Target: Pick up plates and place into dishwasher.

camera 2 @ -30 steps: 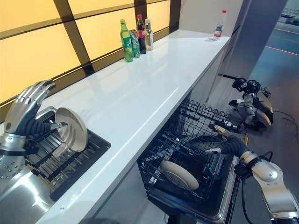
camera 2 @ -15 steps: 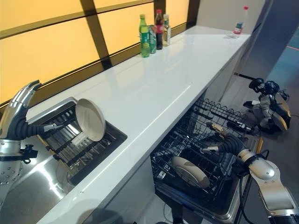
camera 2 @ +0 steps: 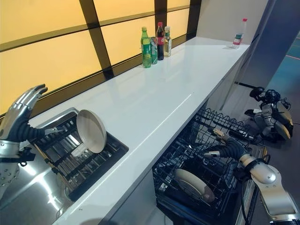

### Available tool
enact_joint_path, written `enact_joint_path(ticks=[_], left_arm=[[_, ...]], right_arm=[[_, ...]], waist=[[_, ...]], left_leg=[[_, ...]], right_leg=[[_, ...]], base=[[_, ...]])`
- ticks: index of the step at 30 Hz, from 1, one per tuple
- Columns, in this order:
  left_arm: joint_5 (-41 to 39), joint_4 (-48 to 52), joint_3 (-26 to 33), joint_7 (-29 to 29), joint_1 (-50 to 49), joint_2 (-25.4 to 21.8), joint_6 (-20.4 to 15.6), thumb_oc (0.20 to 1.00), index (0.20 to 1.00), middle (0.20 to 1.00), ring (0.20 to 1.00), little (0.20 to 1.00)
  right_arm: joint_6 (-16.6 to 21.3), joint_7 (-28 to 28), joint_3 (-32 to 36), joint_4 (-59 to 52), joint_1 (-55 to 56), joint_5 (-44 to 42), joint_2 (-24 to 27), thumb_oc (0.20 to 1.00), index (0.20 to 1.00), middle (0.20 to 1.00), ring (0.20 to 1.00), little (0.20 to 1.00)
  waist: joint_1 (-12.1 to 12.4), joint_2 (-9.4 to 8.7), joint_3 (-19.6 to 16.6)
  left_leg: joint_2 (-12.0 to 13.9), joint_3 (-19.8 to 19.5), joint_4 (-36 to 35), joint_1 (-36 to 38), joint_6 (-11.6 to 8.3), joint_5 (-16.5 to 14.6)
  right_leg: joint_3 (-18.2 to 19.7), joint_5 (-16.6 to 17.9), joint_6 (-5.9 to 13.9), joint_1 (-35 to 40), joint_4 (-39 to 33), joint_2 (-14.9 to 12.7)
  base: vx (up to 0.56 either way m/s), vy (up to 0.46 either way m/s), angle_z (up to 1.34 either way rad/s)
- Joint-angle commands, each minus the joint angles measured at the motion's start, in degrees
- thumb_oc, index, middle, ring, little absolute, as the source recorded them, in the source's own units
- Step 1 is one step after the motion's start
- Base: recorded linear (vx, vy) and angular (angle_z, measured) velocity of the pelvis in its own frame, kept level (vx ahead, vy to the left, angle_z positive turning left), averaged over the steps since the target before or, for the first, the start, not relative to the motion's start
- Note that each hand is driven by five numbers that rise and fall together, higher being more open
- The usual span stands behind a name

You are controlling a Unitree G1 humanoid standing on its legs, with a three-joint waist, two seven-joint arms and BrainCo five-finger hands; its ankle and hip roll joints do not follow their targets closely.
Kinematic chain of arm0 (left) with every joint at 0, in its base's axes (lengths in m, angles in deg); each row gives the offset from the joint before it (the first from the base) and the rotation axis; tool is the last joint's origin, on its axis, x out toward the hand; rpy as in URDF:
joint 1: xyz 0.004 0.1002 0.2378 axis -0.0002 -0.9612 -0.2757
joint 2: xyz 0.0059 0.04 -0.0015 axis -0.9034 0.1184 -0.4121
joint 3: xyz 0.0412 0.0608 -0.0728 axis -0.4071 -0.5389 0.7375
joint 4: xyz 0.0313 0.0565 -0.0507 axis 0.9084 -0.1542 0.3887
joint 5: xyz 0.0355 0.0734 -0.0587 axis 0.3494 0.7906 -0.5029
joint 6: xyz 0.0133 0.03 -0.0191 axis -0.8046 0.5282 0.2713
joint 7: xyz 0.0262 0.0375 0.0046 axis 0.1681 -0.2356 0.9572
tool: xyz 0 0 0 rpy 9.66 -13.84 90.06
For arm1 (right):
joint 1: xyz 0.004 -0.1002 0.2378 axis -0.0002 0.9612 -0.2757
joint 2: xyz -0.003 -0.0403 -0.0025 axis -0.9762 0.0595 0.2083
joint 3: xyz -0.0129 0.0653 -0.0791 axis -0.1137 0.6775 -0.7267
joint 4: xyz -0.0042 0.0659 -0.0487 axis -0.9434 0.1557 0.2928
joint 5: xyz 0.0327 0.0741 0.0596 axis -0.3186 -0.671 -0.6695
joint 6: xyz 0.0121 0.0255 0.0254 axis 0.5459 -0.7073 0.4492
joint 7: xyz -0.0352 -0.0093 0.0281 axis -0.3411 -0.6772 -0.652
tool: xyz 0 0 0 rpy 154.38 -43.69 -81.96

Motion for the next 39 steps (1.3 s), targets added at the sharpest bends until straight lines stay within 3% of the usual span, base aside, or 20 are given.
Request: enact_joint_path(ticks=[1,10,15,20,26,28,37,38,39], left_arm=[[5.1,-2.3,-4.1,6.5,3.3,-6.2,0.9,1.000,1.000,1.000,1.000,1.000],[11.8,-9.4,-17.6,10.2,13.2,-10.4,5.3,1.000,1.000,1.000,1.000,1.000],[14.3,-11.7,-23.8,8.9,17.6,-13.7,7.9,1.000,1.000,1.000,1.000,1.000],[18.2,-16.2,-27.2,13.9,21.3,-15.1,10.4,1.000,1.000,1.000,1.000,1.000],[23.2,-21.8,-34.0,17.5,29.5,-16.9,18.5,1.000,1.000,1.000,1.000,1.000],[25.3,-25.0,-35.9,17.7,32.8,-17.1,19.6,1.000,1.000,1.000,1.000,1.000],[26.8,-26.8,-35.7,15.7,32.5,-18.1,21.1,1.000,1.000,1.000,1.000,1.000],[27.0,-26.7,-35.3,15.3,31.9,-18.0,21.2,0.297,0.297,0.297,0.297,0.297],[26.5,-26.7,-35.0,15.5,31.4,-17.9,21.3,0.200,0.200,0.200,0.200,0.200]], right_arm=[[1.6,-0.3,0.7,-1.1,-2.2,-2.4,3.2,1.000,1.000,1.000,1.000,1.000],[2.8,-2.8,-1.8,1.5,-5.8,-3.7,6.7,1.000,1.000,1.000,1.000,1.000],[3.8,-4.4,-2.9,2.1,-7.6,-5.0,8.8,1.000,1.000,1.000,1.000,1.000],[4.5,-5.0,-3.9,3.0,-8.5,-5.6,10.0,1.000,1.000,1.000,1.000,1.000],[4.7,-7.7,-7.5,4.4,-13.2,-6.2,11.2,1.000,1.000,1.000,1.000,1.000],[4.5,-8.6,-8.5,4.6,-14.8,-6.3,11.2,1.000,1.000,1.000,1.000,1.000],[5.0,-8.6,-8.5,4.3,-15.0,-5.6,10.7,1.000,1.000,1.000,1.000,1.000],[5.0,-8.4,-8.3,4.3,-14.8,-5.4,10.7,1.000,1.000,1.000,1.000,1.000],[5.1,-8.1,-8.2,4.5,-14.8,-5.2,10.6,1.000,1.000,1.000,1.000,1.000]], waist=[[-1.0,-1.98,-0.4],[-2.9,-1.13,3.8],[-3.5,-1.11,6.6],[-3.9,-1.38,8.4],[-4.2,-1.95,11.3],[-4.2,-2.12,12.0],[-3.8,-1.65,12.6],[-3.7,-1.51,12.5],[-3.6,-1.35,12.3]], left_leg=[[-0.2,-0.3,2.6,-4.4,-0.46,0.3],[-0.7,0.3,4.7,-8.6,0.16,0.2],[-1.0,0.7,5.6,-10.9,0.30,0.4],[-1.3,0.8,6.6,-12.2,0.58,0.4],[-1.7,1.1,7.7,-15.5,0.87,0.5],[-1.9,1.1,8.2,-16.6,1.02,0.5],[-2.8,1.0,8.5,-17.3,1.51,0.2],[-2.9,0.9,8.6,-17.1,1.51,0.1],[-3.0,0.8,8.6,-17.0,1.52,0.0]], right_leg=[[0.9,-1.5,2.73,-2.2,4.6,-3.0],[3.5,-0.1,3.39,-7.1,5.5,-3.5],[4.4,0.7,3.71,-8.9,5.2,-3.8],[4.9,1.0,3.95,-9.7,5.3,-4.2],[5.6,1.7,4.05,-12.5,5.5,-4.4],[5.7,2.0,4.04,-13.5,5.7,-4.5],[5.2,1.9,4.17,-14.4,6.3,-5.3],[5.1,1.8,4.13,-14.2,6.3,-5.4],[5.0,1.8,4.13,-14.0,6.3,-5.6]], base=[[0.04,0.051,-0.06],[-0.02,0.063,-0.11],[-0.07,0.064,-0.14],[0.01,0.066,-0.03],[-0.08,0.058,0.00],[-0.07,0.036,0.00],[0.00,0.039,0.01],[0.06,0.044,0.00],[0.06,0.041,0.01]])
